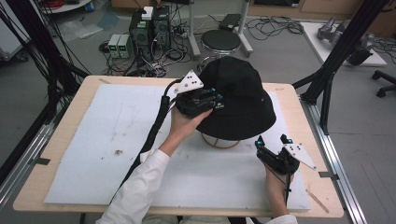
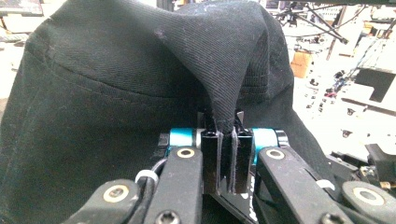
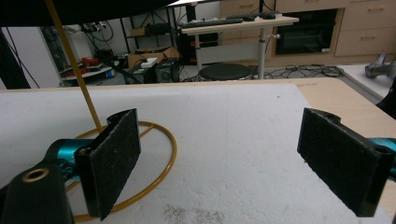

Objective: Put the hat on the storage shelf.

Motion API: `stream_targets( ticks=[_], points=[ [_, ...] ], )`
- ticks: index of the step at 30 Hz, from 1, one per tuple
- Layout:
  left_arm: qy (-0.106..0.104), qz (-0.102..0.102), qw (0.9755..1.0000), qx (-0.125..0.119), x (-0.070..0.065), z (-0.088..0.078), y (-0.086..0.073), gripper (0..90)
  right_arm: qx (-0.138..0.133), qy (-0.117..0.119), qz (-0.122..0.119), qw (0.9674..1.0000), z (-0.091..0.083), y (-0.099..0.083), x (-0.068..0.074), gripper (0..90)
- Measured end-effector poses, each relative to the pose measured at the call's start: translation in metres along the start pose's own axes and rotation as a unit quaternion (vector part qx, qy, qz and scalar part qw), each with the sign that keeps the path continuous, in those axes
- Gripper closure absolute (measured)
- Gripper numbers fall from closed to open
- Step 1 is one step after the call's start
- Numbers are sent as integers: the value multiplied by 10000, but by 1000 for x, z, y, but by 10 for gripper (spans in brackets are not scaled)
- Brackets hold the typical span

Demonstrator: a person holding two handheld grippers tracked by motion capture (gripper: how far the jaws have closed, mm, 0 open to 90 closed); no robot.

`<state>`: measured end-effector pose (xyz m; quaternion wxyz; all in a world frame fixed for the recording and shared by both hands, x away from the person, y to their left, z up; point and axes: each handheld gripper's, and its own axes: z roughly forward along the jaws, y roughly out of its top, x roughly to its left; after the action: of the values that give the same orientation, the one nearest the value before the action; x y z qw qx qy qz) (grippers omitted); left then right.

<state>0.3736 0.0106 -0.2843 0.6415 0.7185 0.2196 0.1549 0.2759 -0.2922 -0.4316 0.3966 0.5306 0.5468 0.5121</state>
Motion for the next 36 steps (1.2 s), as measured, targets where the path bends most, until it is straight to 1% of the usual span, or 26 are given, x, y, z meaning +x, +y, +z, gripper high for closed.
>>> stream_targets(
  ticks=[3,5,6,7,8,10,11,12,15,16,17,19,20,23,26,29,33,36],
  points=[
    [-30,-78,10000,3,2,-1,-1,850,7,22,12,10000,0,0,0,126],
    [-14,-66,10000,-14,2,-1,-1,835,39,46,17,10000,1,0,0,126],
    [9,-54,10000,-10,2,-1,-1,791,28,42,11,10000,1,0,0,126],
    [38,-55,10000,-16,2,-1,-1,774,31,42,8,10000,1,0,0,126],
    [53,-62,10000,-22,2,-1,-1,774,31,42,8,10000,1,0,0,126],
    [3,-82,10000,-35,3,0,-2,757,44,38,18,10000,1,0,0,126],
    [8,-86,9999,-52,3,0,-2,729,52,42,16,10000,1,0,-1,126],
    [28,-102,9999,-80,2,-1,-3,729,52,42,16,10000,1,0,-1,126],
    [57,-128,9998,-151,2,-2,-2,582,47,30,13,10000,1,0,-1,126],
    [56,-134,9997,-182,2,-2,-2,582,47,30,13,10000,1,0,-1,126],
    [41,-133,9997,-191,1,-3,-2,544,36,36,26,10000,1,0,-1,126],
    [29,-128,9997,-200,1,-3,-1,528,40,31,27,10000,1,0,-1,126],
    [47,-116,9997,-191,0,-3,-1,508,89,17,-10,10000,1,-1,-1,126],
    [69,-128,9997,-202,1,-4,-1,442,73,-3,4,10000,0,-1,-1,126],
    [114,-136,9996,-212,2,-5,-1,428,91,2,8,10000,0,-1,-2,125],
    [148,-185,9993,-284,4,-9,0,420,72,-17,2,10000,0,-1,-2,125],
    [257,-166,9989,-348,8,-19,1,412,94,-8,25,10000,-1,-1,-3,125],
    [401,-167,9981,-438,12,-31,0,404,93,-40,36,9999,-2,-1,-4,125]
  ],
)
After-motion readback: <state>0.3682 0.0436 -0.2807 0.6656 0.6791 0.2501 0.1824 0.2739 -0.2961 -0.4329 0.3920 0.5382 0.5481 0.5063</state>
